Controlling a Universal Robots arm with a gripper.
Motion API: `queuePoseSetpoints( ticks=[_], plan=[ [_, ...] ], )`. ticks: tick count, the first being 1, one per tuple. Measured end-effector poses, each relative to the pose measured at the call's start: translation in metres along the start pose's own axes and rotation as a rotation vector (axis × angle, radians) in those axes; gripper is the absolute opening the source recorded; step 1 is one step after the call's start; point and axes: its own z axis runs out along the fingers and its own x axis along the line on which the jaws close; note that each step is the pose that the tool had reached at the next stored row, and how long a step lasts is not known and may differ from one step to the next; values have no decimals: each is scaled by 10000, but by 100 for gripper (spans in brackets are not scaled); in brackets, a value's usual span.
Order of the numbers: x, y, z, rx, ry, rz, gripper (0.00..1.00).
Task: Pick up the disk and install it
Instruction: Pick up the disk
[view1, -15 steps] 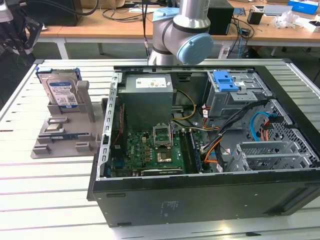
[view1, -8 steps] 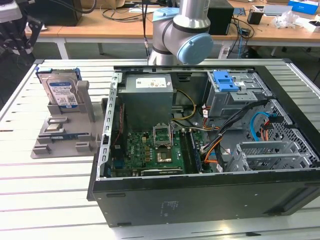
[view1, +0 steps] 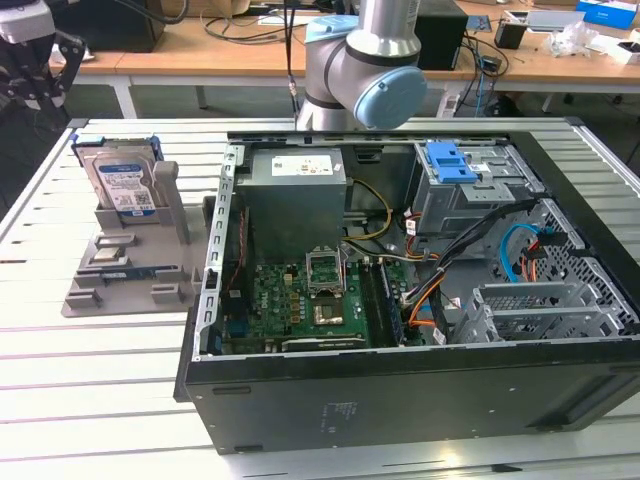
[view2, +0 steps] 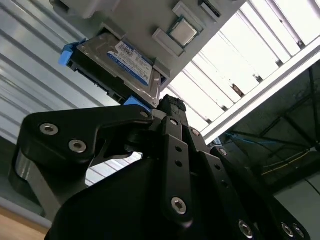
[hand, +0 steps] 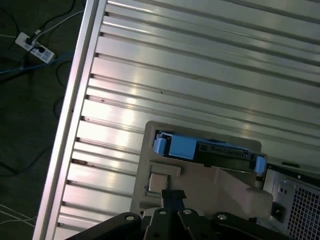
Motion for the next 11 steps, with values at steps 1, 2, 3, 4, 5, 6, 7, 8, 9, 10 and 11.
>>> queuePoseSetpoints(
  ticks=[1, 2, 3, 4, 5, 6, 7, 8, 9, 10, 11],
  plan=[
    [0, 0, 0, -4, 2, -149, 11],
    [0, 0, 0, -11, 7, -439, 11],
    [0, 0, 0, -16, 9, -594, 11],
    [0, 0, 0, -19, 12, -735, 11],
    [0, 0, 0, -21, 13, -828, 11],
    [0, 0, 0, -24, 15, -954, 11],
    [0, 0, 0, -26, 17, -1013, 11],
    [0, 0, 0, -28, 18, -1076, 11],
    [0, 0, 0, -31, 20, -1187, 11],
    [0, 0, 0, -33, 21, -1271, 11],
    [0, 0, 0, -34, 22, -1336, 11]
  ],
)
